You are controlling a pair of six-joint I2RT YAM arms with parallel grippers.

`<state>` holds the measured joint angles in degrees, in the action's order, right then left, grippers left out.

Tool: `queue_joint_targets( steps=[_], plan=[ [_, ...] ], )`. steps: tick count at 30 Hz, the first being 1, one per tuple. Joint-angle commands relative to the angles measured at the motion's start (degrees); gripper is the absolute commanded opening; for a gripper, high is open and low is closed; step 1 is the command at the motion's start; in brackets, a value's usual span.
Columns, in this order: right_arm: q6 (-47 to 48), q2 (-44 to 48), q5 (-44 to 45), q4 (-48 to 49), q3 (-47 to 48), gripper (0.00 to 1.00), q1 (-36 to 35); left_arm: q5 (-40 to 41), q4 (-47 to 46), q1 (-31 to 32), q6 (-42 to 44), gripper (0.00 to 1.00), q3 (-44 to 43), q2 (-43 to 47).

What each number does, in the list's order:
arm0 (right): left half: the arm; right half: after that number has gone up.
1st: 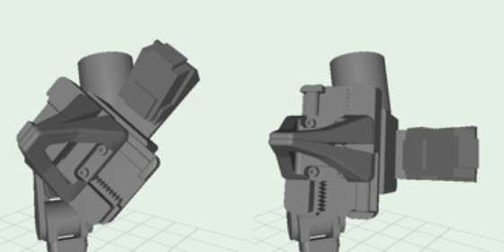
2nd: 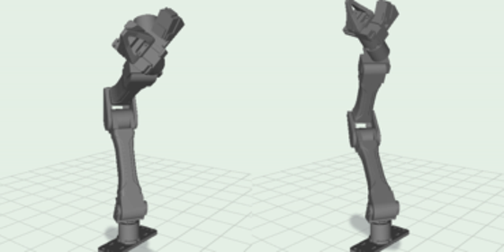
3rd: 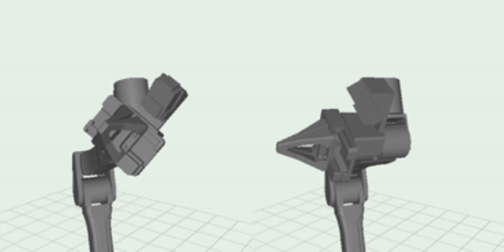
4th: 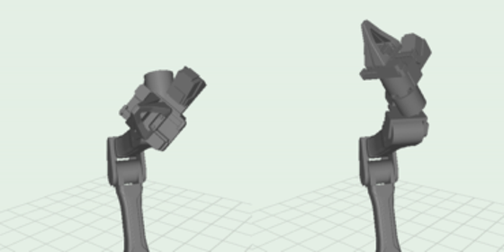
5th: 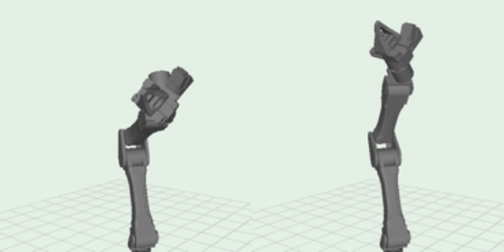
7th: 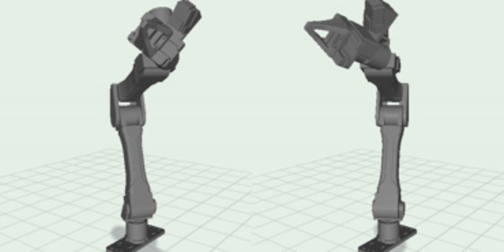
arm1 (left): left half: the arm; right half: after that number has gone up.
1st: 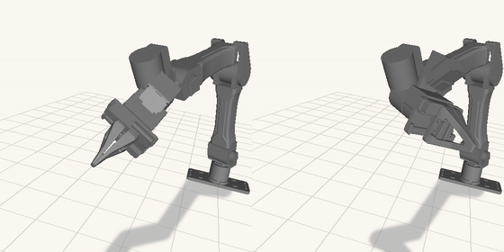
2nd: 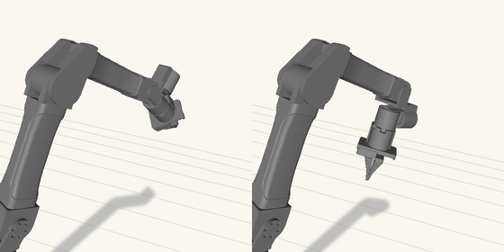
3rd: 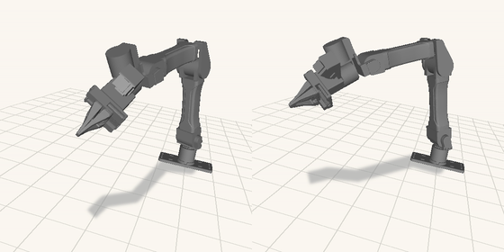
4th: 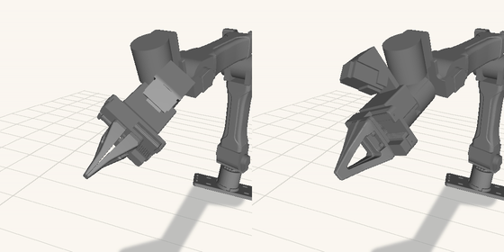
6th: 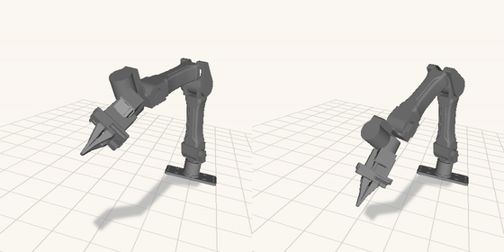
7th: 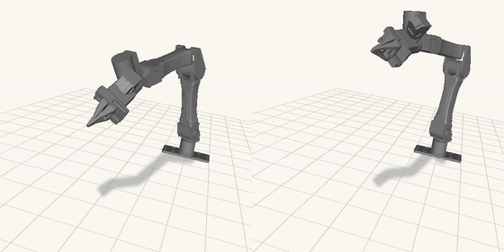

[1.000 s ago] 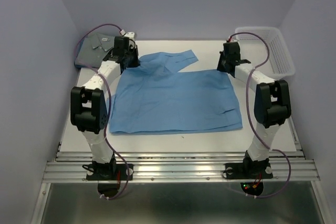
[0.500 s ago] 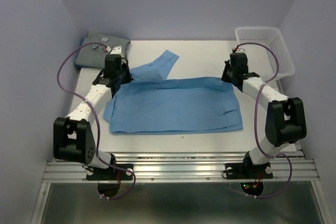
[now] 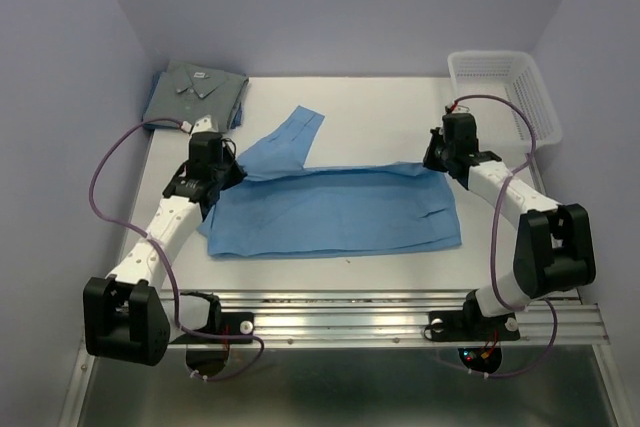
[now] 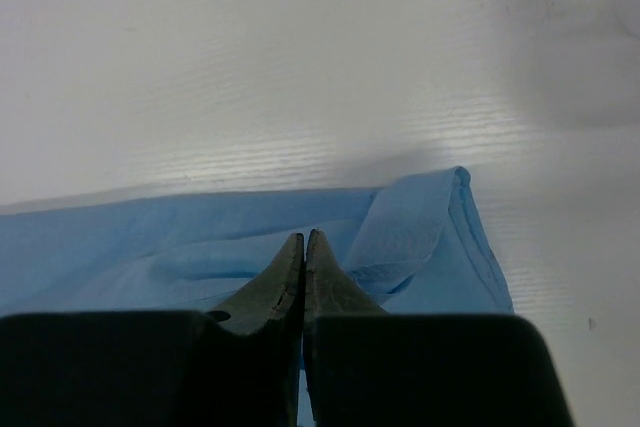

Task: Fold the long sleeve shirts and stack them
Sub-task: Fold the shirt

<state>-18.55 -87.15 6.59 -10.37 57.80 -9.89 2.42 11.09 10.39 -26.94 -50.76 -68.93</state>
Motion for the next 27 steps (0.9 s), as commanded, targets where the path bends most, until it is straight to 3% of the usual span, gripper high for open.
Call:
queue_joint_targets(
  steps=[1, 4, 19, 27],
  plan=[
    [-1.7, 3.3, -3.1, -0.7, -2.7, 0.01, -0.5, 0.2, 0.6, -0.1, -4.6, 0.00, 5.8, 4.1],
    [-2.1, 3.8, -3.6, -0.5, -5.2, 0.01, -0.5, -5.8, -2.0, 0.4, -6.2, 0.00, 9.2, 3.2],
    [-4.8, 4.5, -1.8, -0.4, -14.0, 0.03, -0.5, -3.3, 4.8, 1.0, -12.2, 0.00, 15.5, 0.9],
    [-6.7, 4.0, 0.3, -0.6, -16.3, 0.11, -0.5, -3.0, 7.5, 1.2, -13.7, 0.00, 15.6, -2.8]
  ],
)
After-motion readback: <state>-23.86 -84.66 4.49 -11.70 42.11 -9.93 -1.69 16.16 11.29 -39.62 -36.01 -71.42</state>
